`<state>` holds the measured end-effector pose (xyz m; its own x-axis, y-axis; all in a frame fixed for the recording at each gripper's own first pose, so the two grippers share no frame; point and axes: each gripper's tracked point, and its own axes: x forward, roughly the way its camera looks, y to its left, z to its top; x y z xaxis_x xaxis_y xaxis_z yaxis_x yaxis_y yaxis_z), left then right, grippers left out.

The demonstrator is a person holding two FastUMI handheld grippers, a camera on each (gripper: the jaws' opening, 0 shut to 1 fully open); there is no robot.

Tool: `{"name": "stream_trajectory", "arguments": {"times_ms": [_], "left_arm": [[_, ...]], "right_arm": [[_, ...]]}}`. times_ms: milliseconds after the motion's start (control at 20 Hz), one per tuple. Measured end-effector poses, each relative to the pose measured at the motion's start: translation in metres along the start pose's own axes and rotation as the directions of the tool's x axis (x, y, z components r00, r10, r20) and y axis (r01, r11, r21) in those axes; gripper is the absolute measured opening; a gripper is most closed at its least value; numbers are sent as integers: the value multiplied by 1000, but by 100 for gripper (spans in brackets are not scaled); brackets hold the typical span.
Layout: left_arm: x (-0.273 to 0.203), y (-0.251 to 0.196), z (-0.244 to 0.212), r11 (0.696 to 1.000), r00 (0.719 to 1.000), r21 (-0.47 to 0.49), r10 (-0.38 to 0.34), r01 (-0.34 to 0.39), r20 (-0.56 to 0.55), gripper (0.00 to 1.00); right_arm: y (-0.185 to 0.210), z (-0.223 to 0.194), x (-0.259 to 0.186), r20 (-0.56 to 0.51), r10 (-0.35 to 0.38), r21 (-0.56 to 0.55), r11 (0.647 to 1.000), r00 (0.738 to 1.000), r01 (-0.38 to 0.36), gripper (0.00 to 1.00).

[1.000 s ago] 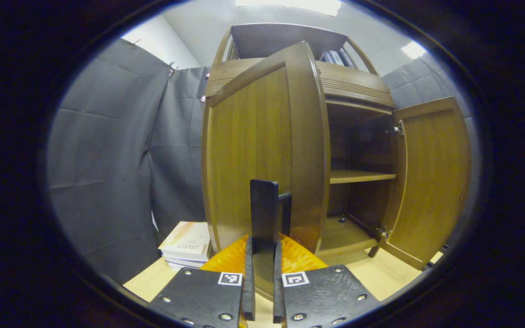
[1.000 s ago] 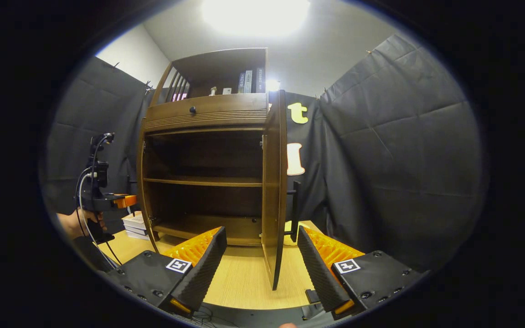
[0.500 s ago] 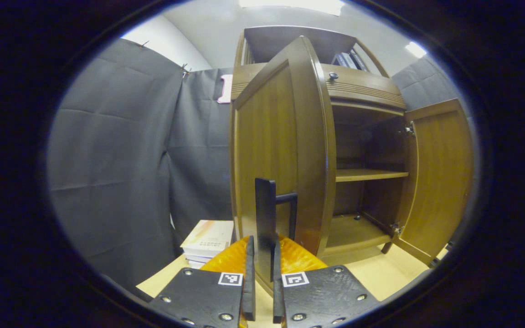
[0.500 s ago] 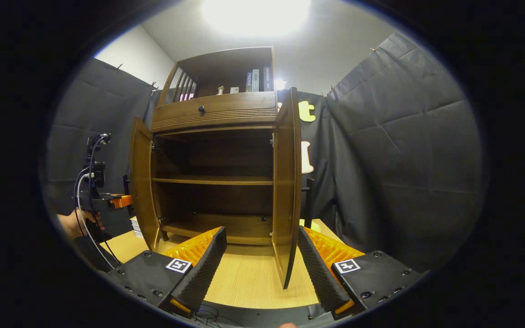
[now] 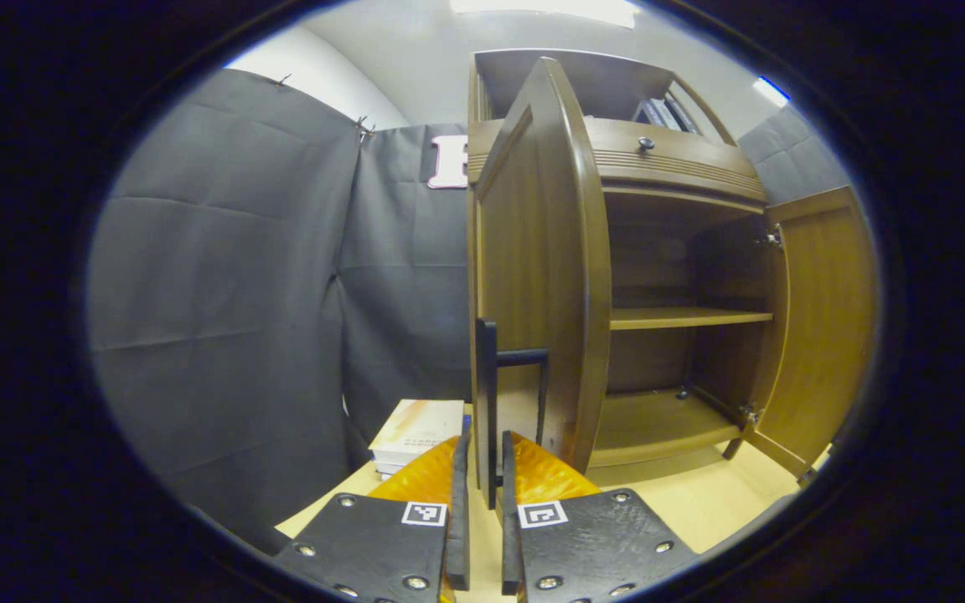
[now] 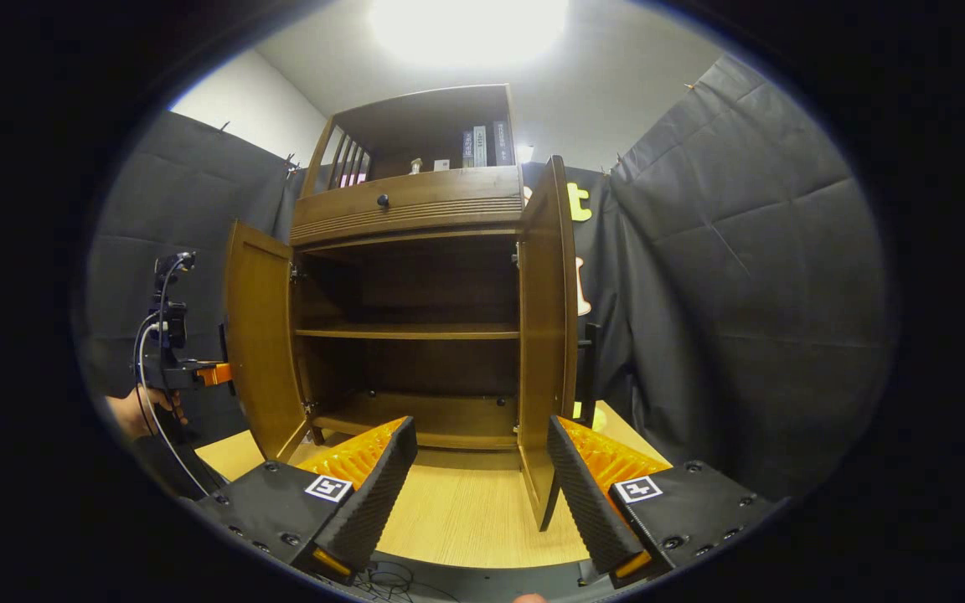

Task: Open the right door of the double-door shoe cabinet with the right hand, and open the left door with the left hand.

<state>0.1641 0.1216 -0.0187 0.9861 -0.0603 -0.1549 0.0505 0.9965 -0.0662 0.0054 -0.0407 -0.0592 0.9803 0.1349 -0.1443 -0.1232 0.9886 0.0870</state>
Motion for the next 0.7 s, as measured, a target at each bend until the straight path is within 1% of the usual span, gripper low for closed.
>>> {"name": "stream_trajectory", "arguments": {"times_ms": [50, 150, 250, 400, 700], "left_arm": [[-2, 5, 0, 1000, 1000, -7, 4, -4, 0, 14], [-4, 13, -1, 1000, 1000, -26, 16, -16, 3, 15], [-7, 27, -1, 999, 999, -19, 40, -40, 6, 16], [-13, 45, -5, 997, 998, -32, 69, -69, 1, 16], [-26, 93, -11, 979, 981, -67, 192, -191, 5, 15]], "right_arm": [[0, -1, 2, -1, 3, 4, 1000, 1000, -3, 97], [2, -2, 4, -4, 7, 10, 1000, 1000, -7, 97], [5, -4, 7, -8, 15, 13, 1000, 1000, -14, 98], [10, -4, 10, -11, 29, 15, 999, 1000, -29, 97], [18, -2, 10, -6, 55, 14, 998, 998, -55, 97]]}}
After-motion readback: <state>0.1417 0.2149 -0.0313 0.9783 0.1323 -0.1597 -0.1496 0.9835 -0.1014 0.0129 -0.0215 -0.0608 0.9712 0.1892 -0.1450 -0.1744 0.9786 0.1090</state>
